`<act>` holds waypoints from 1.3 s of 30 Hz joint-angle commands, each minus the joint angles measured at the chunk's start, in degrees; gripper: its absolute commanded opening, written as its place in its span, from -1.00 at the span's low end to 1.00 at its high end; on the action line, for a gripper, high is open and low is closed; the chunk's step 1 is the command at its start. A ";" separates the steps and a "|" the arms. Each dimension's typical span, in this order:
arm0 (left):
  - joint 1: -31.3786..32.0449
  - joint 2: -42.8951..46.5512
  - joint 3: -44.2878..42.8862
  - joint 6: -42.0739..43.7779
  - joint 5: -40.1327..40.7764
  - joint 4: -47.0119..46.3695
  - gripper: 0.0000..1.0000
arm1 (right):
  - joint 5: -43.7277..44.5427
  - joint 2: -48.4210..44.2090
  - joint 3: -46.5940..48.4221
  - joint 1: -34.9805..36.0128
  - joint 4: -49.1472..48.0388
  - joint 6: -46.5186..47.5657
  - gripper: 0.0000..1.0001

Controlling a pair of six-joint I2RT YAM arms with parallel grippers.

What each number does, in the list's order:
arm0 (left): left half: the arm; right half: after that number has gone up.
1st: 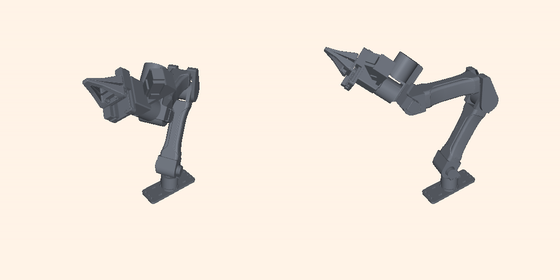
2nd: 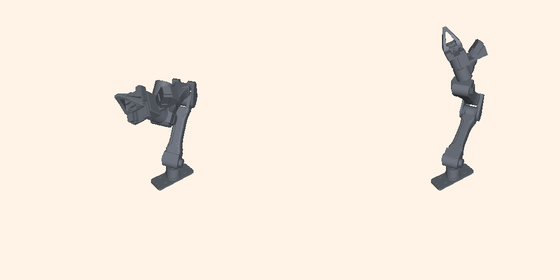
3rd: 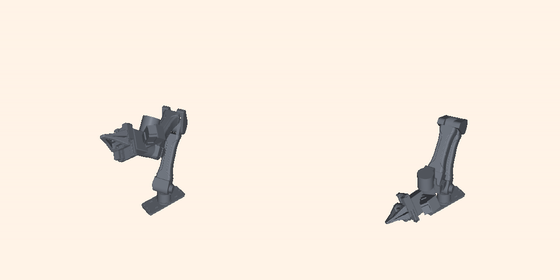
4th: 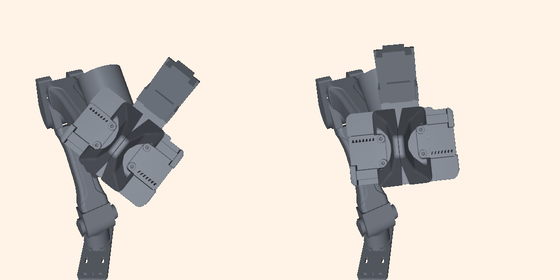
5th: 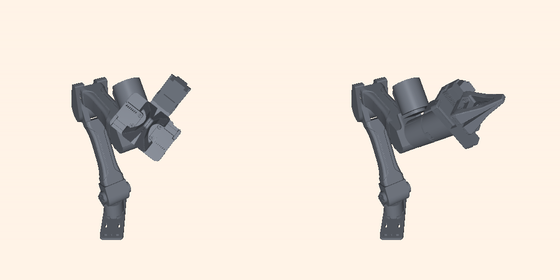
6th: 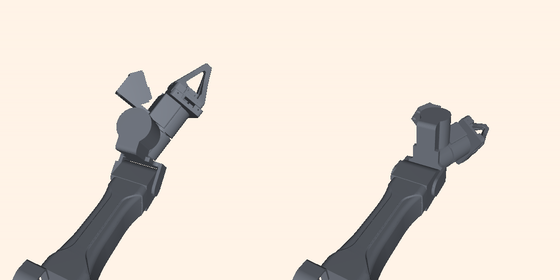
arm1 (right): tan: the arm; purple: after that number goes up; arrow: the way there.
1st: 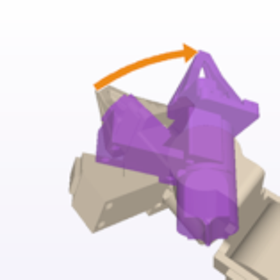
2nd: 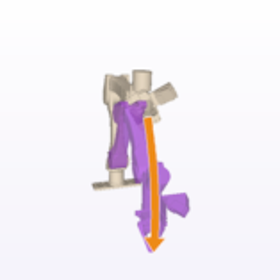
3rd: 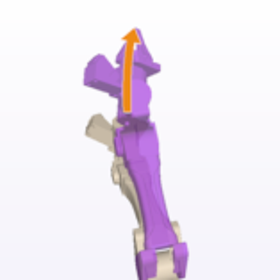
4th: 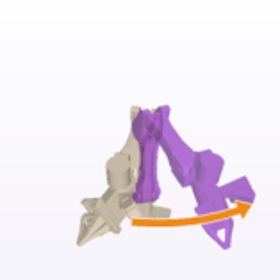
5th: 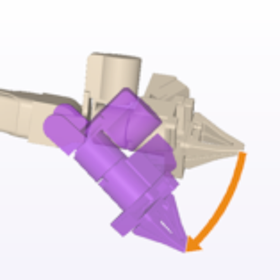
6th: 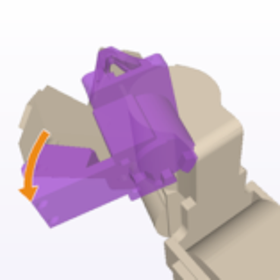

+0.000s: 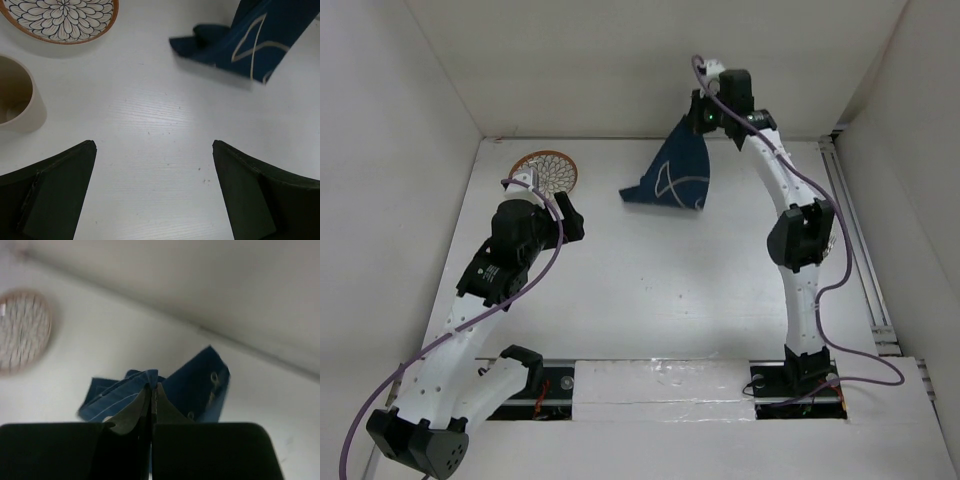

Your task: Set the dinner table for one person

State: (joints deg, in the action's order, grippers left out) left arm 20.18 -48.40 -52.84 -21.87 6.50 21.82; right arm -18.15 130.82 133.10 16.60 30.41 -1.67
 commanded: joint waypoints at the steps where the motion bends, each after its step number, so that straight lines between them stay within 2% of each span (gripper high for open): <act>1: 0.29 0.24 0.63 0.77 0.62 -2.31 1.00 | 18.57 5.56 19.49 -0.25 7.80 -2.81 -1.00; 3: 0.29 0.24 0.63 0.77 1.32 -2.31 1.00 | 19.56 3.67 18.97 -0.25 5.90 -2.81 -1.00; 4: 0.29 0.24 0.63 0.25 1.32 -2.31 1.00 | 18.34 -2.36 9.64 0.70 3.19 -2.81 -1.00; 5: 0.29 0.24 0.63 0.25 1.32 -2.31 1.00 | 17.28 -6.24 3.37 1.50 -4.06 -2.81 -1.00; 6: 0.29 0.24 0.63 0.25 1.32 -2.31 1.00 | 17.27 -9.85 -2.52 2.29 -7.18 -2.29 -1.00; 8: 0.29 0.24 0.63 0.25 1.32 -2.31 1.00 | 17.27 -18.27 -17.34 4.66 -12.63 -2.81 -1.00; 10: 0.29 0.24 0.63 0.25 1.32 -2.31 1.00 | 14.03 -22.52 -26.09 5.98 -15.63 -4.12 -1.00; 11: 0.29 0.24 0.63 0.25 1.32 -2.31 1.00 | 12.19 -26.37 -35.10 7.73 -17.56 -4.13 -1.00; 14: 0.29 0.24 0.63 0.25 0.27 -2.31 1.00 | 8.76 -30.36 -45.62 13.60 -23.64 -4.66 -1.00; 17: 0.29 0.24 0.63 0.25 -0.26 -2.31 1.00 | 11.63 -33.69 -54.41 18.80 -24.17 -6.05 -0.94; 18: 0.29 0.24 0.63 0.25 -0.26 -2.31 1.00 | 13.74 -35.97 -59.48 22.30 -25.04 -7.54 -0.79; 19: 0.29 0.24 0.63 0.25 0.26 -2.31 1.00 | 15.67 -37.21 -61.80 23.90 -25.84 -10.51 0.34; 20: 0.29 0.24 0.63 0.25 0.27 -2.31 1.00 | 19.87 -38.44 -63.82 25.57 -26.37 -12.28 0.70; 22: 0.29 0.24 0.63 0.25 0.27 -2.31 1.00 | 26.28 -43.25 -68.99 30.32 -26.98 -16.41 0.98; 25: 0.29 -0.37 0.63 0.25 0.27 -2.31 1.00 | 29.40 -51.07 -75.24 33.93 -29.53 -18.63 0.92; 26: 0.29 -0.38 0.11 0.25 0.27 -2.31 1.00 | 29.40 -52.33 -76.05 33.94 -28.66 -20.54 0.83; 29: 0.29 -1.08 0.10 0.25 0.27 -2.31 1.00 | 30.89 -55.32 -77.28 34.55 -22.62 -25.03 0.83; 31: 0.29 -1.08 0.10 0.25 0.27 -2.31 1.00 | 37.56 -56.55 -77.29 35.26 -18.92 -27.23 0.91; 34: 0.29 -1.08 0.10 0.25 0.79 -2.31 1.00 | 40.29 -60.59 -80.53 36.75 -21.79 -27.24 0.96; 36: 0.29 -1.60 0.10 0.25 0.79 -2.31 1.00 | 40.30 -59.03 -79.67 35.97 -23.29 -24.10 0.96; 38: 0.29 -1.61 0.10 0.25 0.79 -2.31 1.00 | 41.00 -54.56 -76.16 34.56 -19.54 -23.30 0.96; 39: 0.29 -1.61 0.10 0.25 0.79 -1.79 1.00 | 42.13 -49.14 -71.27 33.86 -16.47 -22.77 0.96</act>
State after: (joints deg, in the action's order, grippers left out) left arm 20.18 -49.95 -52.84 -21.89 7.09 21.63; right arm 19.68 74.43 55.33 51.90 10.46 -25.58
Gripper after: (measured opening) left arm 0.997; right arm 0.982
